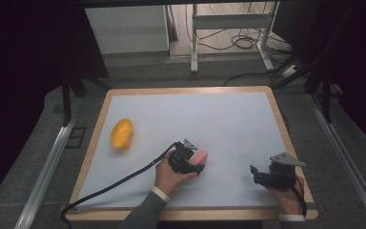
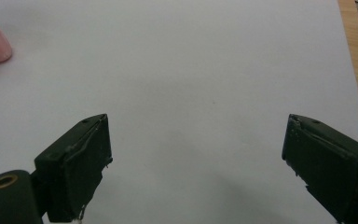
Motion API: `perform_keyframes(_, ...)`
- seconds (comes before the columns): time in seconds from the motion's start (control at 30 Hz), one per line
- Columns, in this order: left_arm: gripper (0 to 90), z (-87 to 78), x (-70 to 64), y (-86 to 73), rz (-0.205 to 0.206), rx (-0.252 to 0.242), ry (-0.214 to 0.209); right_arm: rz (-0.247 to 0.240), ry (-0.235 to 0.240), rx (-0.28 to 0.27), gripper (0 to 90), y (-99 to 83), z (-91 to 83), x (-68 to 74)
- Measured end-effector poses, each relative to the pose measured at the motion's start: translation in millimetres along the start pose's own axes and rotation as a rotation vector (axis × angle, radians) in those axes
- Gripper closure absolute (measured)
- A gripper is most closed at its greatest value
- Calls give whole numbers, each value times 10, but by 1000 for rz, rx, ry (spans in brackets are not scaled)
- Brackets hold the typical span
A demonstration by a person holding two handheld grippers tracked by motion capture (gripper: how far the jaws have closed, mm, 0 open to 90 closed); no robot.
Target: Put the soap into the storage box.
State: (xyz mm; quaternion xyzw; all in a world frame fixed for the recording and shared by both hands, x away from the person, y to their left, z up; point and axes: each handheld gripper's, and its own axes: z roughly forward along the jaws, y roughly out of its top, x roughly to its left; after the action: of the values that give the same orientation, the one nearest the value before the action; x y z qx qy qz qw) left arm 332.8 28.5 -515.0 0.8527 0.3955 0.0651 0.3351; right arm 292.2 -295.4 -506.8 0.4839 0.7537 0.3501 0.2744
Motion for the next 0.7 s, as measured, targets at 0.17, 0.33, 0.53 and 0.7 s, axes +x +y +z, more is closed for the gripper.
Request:
perform_keyframes(0.17, 413, 38, 2, -14, 5, -1, 8, 3, 0, 1, 76, -1, 0, -8)
perform_keyframes(0.33, 479, 77, -3, -32, 14, 6, 15, 3, 8, -6, 76, 4, -5, -6)
perform_keyframes(0.53, 588, 75, 4, -31, 14, -5, 6, 4, 3, -5, 76, 3, -6, -9)
perform_keyframes(0.7, 599, 73, -1, -33, 18, -8, 18, 1, 2, -6, 76, 4, -7, -8)
